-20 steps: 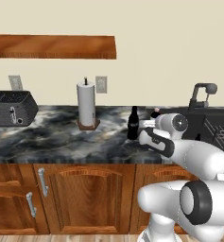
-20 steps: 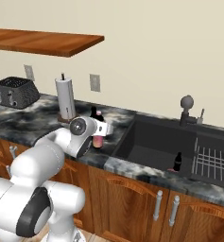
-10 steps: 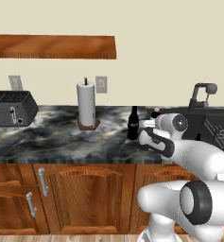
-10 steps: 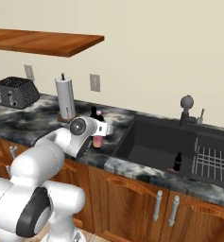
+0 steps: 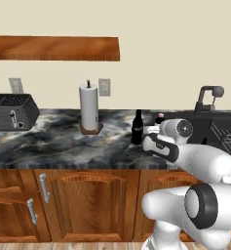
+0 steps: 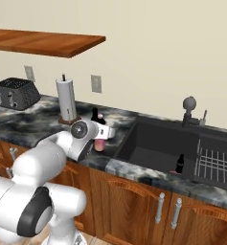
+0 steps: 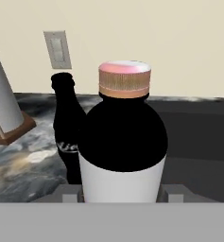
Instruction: Place the large bottle from the dining counter next to the other large bottle outside the sink, and place the small bottle from the dining counter next to the other small bottle inside the sink.
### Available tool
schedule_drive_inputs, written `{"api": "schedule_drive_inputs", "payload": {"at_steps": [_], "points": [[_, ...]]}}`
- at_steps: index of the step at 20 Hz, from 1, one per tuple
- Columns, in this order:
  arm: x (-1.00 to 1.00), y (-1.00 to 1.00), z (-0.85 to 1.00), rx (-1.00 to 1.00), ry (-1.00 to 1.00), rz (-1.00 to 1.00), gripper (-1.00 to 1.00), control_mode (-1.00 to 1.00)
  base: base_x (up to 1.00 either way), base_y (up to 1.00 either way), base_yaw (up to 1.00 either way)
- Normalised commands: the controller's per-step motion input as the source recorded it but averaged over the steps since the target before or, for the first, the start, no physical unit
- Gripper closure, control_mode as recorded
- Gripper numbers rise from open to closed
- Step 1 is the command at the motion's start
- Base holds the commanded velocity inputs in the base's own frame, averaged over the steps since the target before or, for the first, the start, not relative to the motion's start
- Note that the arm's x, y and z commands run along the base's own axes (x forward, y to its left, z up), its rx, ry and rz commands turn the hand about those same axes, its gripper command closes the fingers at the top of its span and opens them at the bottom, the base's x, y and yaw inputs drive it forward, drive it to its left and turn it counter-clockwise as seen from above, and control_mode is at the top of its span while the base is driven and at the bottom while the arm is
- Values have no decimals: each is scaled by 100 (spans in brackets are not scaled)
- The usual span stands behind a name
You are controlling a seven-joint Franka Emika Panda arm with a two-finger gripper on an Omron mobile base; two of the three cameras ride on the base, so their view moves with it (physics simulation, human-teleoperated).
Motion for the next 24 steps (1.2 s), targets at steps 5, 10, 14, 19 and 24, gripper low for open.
{"api": "schedule_drive_inputs", "payload": {"at_steps": [5, 10, 14, 19, 24], "points": [[8, 0, -14, -4, -1, 0, 100, -100, 0, 0, 0], [7, 0, 0, 0, -2, 0, 100, -100, 0, 0, 0], [7, 0, -6, 0, -3, 0, 100, -100, 0, 0, 0], [8, 0, -36, 0, 0, 0, 100, -100, 0, 0, 0], [9, 0, -50, 0, 0, 0, 100, -100, 0, 0, 0]]}}
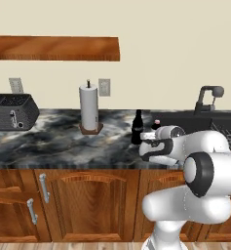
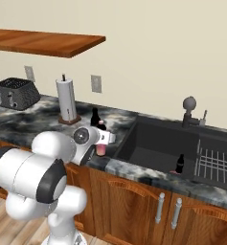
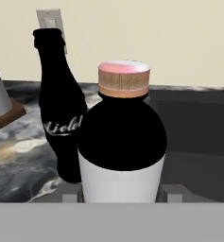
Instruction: Place the large bottle from the dining counter next to the other large bottle outside the sink, and place the small bottle from the dining counter next to the other small bottle inside the sink.
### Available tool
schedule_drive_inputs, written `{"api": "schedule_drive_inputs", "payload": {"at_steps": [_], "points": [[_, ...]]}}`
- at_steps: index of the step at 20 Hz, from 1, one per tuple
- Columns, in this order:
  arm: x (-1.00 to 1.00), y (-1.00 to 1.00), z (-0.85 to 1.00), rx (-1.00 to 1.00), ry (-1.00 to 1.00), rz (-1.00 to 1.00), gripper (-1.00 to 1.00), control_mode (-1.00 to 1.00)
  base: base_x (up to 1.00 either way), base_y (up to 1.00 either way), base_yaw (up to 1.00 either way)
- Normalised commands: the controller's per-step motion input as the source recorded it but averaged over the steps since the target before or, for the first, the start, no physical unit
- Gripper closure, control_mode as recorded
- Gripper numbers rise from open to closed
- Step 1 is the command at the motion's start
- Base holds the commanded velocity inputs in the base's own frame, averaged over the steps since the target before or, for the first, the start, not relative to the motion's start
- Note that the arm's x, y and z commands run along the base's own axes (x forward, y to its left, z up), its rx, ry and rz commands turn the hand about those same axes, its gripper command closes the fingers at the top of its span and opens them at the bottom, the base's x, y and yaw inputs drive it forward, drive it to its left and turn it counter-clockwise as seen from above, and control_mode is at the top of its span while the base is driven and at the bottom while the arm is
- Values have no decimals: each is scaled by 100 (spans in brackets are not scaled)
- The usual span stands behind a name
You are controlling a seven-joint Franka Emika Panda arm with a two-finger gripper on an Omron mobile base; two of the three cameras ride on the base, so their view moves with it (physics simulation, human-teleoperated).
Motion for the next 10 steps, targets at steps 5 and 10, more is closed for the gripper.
{"api": "schedule_drive_inputs", "payload": {"at_steps": [5, 10], "points": [[2, 0, -34, 0, 0, 0, 100, -100, 0, 0, 0], [1, 0, -24, 0, -1, 0, 100, -100, 0, 0, 0]]}}
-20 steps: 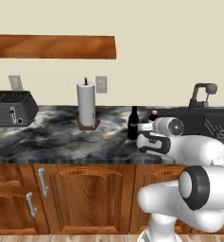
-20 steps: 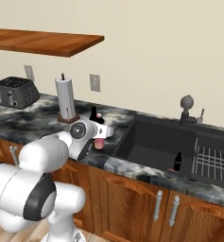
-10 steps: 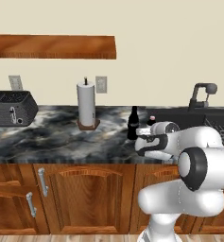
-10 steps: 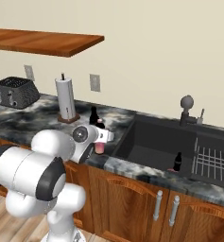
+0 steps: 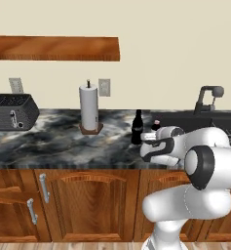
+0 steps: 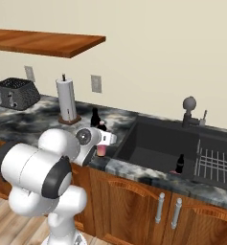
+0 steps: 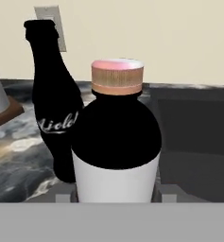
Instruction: Place the large bottle from the dining counter next to the other large bottle outside the sink, and place the small bottle from the dining counter next to the other small bottle inside the sink.
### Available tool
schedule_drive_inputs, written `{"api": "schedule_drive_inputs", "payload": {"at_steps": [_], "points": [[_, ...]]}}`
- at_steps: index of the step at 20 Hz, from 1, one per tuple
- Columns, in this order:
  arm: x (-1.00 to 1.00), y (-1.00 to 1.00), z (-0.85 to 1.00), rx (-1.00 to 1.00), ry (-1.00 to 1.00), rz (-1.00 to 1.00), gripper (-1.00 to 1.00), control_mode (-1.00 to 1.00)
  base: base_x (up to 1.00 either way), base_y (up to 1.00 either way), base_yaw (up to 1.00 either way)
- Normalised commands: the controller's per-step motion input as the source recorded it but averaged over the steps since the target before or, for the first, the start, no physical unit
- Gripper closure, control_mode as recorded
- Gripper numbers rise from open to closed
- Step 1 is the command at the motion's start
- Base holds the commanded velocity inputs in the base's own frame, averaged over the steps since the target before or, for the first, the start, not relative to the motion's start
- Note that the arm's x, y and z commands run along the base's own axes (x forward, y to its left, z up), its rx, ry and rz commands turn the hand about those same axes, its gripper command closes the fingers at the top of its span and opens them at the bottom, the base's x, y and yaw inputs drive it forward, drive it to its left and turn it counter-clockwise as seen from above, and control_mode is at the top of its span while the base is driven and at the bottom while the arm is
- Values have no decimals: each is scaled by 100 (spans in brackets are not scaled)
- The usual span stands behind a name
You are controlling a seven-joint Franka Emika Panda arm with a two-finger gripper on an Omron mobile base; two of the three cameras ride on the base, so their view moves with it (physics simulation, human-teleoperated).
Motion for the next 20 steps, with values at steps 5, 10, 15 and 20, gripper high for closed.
{"api": "schedule_drive_inputs", "payload": {"at_steps": [5, 10, 15, 20], "points": [[7, 0, -30, 0, 0, 0, 100, -100, 0, 0, 0], [8, 7, -58, 0, 0, 0, -100, -100, 0, 0, 0], [-5, 1, -18, 0, -2, 0, -100, -100, 0, 0, 0], [-29, 0, 0, 0, -8, 0, -100, -100, 0, 0, 0]]}}
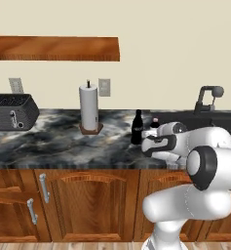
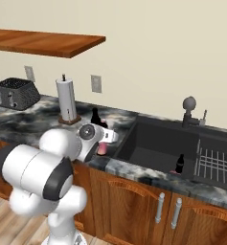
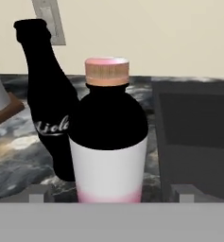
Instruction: Place the large bottle from the dining counter next to the other large bottle outside the sink, and place the small bottle from the dining counter next to the other small bottle inside the sink.
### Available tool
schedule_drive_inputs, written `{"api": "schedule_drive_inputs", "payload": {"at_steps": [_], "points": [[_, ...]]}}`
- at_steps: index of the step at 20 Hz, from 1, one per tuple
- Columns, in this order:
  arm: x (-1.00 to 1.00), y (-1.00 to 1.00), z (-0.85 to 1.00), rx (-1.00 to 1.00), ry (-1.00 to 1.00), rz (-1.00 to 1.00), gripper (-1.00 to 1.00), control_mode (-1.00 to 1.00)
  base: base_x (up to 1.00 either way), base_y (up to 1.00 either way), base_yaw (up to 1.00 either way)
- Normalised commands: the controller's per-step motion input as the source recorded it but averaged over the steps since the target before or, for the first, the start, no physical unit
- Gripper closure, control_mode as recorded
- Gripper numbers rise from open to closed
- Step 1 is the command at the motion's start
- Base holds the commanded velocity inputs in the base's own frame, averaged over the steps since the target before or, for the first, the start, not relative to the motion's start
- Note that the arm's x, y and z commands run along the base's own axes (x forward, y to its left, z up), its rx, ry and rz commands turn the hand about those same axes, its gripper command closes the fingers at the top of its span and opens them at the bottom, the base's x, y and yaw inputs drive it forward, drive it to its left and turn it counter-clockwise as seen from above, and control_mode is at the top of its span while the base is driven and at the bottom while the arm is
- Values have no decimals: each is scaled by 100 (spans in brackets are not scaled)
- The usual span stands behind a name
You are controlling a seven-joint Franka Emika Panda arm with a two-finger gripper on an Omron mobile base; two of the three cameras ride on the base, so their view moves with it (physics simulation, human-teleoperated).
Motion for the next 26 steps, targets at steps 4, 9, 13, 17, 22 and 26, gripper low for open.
{"api": "schedule_drive_inputs", "payload": {"at_steps": [4, 9, 13, 17, 22, 26], "points": [[-35, 0, 0, 0, -11, 0, -100, -100, 0, 0, 0], [-34, 3, 20, 0, -12, 0, -100, -100, 0, 0, 0], [-27, 0, 54, 0, -7, 0, -100, -100, 0, 0, 0], [-28, 0, 79, 1, -6, 0, -100, -100, 0, 0, 0], [-4, 0, 45, 6, 0, 0, -100, -100, 0, 0, 0], [-5, 0, 3, 2, 11, 0, -100, -100, 0, 0, 0]]}}
